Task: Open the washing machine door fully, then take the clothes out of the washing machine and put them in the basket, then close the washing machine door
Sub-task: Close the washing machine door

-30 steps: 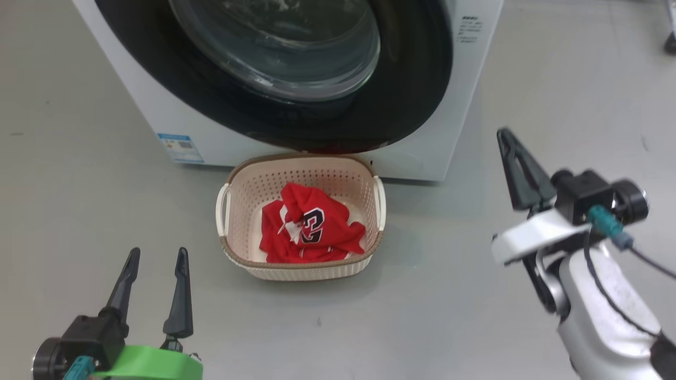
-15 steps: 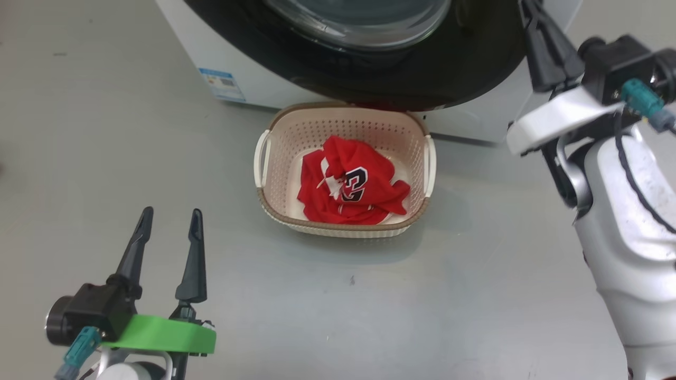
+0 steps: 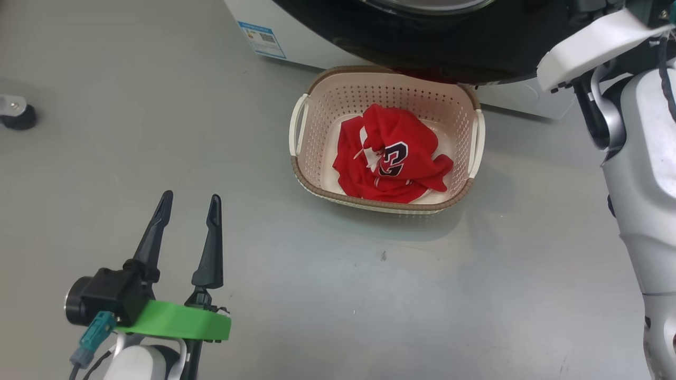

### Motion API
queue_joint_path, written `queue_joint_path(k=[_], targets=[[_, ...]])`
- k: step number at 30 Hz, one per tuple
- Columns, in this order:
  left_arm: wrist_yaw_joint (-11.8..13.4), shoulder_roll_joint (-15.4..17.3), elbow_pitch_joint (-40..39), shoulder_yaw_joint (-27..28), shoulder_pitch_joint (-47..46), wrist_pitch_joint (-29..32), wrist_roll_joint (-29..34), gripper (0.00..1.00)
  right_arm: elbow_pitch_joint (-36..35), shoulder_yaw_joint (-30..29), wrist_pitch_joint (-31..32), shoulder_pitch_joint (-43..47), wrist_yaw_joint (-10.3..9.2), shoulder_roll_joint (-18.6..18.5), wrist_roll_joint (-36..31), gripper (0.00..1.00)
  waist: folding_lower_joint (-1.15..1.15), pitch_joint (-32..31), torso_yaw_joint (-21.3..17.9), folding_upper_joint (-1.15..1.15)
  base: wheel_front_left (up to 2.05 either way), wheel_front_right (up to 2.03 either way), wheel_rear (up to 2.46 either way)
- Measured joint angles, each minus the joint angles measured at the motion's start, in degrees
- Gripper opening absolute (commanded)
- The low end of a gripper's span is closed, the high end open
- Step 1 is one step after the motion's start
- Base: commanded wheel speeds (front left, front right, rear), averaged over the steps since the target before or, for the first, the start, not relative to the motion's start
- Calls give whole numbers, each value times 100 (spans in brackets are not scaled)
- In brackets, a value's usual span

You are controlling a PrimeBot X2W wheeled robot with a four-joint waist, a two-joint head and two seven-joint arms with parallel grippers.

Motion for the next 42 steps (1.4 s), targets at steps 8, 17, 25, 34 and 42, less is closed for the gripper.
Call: queue_joint_path(k=[8,17,25,34,42], targets=[[-57,-79,147,-69,-137,-62,-2,100,301,-73,-48,-307,49,-99,-2,0,0,129,160,0,0,0,0],[-116,-118,231,-138,-263,-86,-43,100,676,-261,-49,-809,48,-337,-12,0,0,232,308,0,0,0,0],[-157,-164,337,-134,-344,-135,-56,100,966,-367,-112,-1143,41,-398,-44,0,0,322,386,0,0,0,0],[-200,-212,488,-133,-456,-183,-53,100,1291,-376,-368,-1224,51,-377,-42,0,0,301,433,0,0,0,0],[-200,-214,595,-88,-459,-185,-34,100,1502,-363,-665,-1143,160,-41,264,0,0,137,360,0,0,0,0]])
